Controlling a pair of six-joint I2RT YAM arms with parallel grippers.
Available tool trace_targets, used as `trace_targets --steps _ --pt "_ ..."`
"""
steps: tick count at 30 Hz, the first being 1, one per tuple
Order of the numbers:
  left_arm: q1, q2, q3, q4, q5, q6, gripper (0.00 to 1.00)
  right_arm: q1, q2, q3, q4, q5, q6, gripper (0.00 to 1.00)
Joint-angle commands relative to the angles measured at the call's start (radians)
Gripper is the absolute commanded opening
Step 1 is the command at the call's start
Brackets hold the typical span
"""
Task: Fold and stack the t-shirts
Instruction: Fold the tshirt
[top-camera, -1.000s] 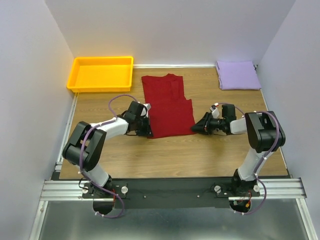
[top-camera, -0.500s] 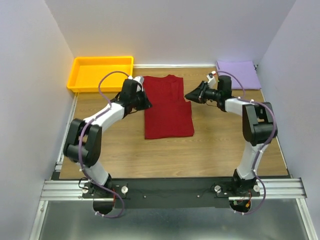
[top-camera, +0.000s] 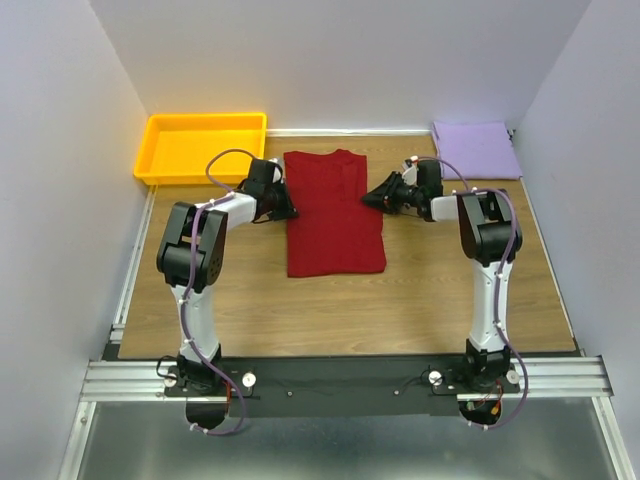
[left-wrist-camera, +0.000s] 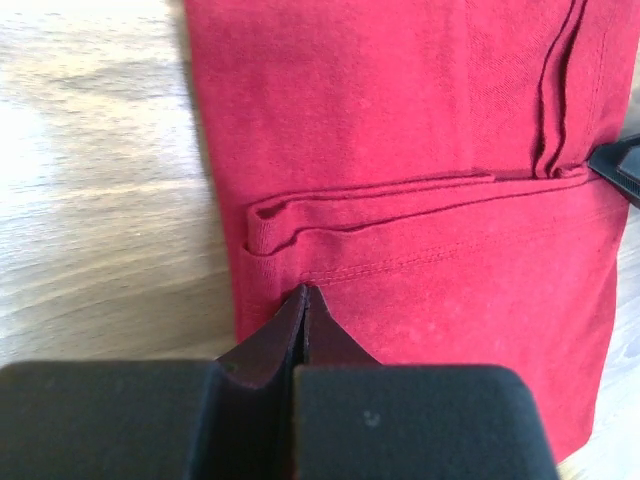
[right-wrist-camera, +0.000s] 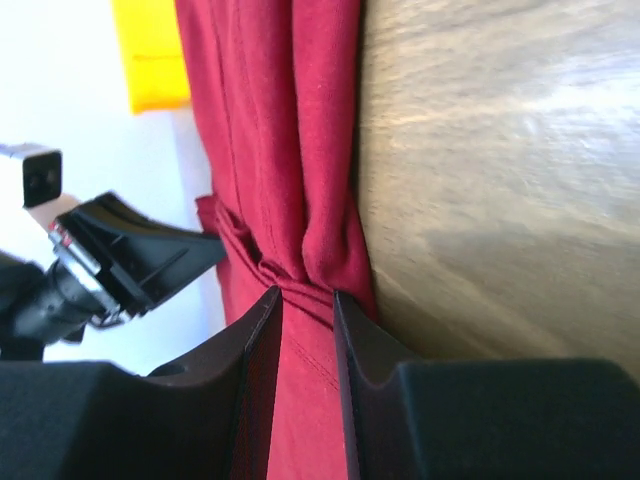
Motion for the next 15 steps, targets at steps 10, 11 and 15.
trace_targets --steps 10,11,15 --pt "-0.009 -0.198 -0.076 -0.086 -0.122 0.040 0.19 -0.011 -0.268 -0.107 -0.222 0.226 -0.195 0.42" --pt "-0.015 -0.226 -0.082 -0.095 -0.123 0.040 0.19 -0.008 -0.294 -0.105 -0.261 0.237 -0.223 0.42" --pt "-0.058 -0.400 -0.136 -0.149 -0.230 0.078 0.44 0.042 -0.434 -0.134 -0.581 0.393 -0.396 0.48"
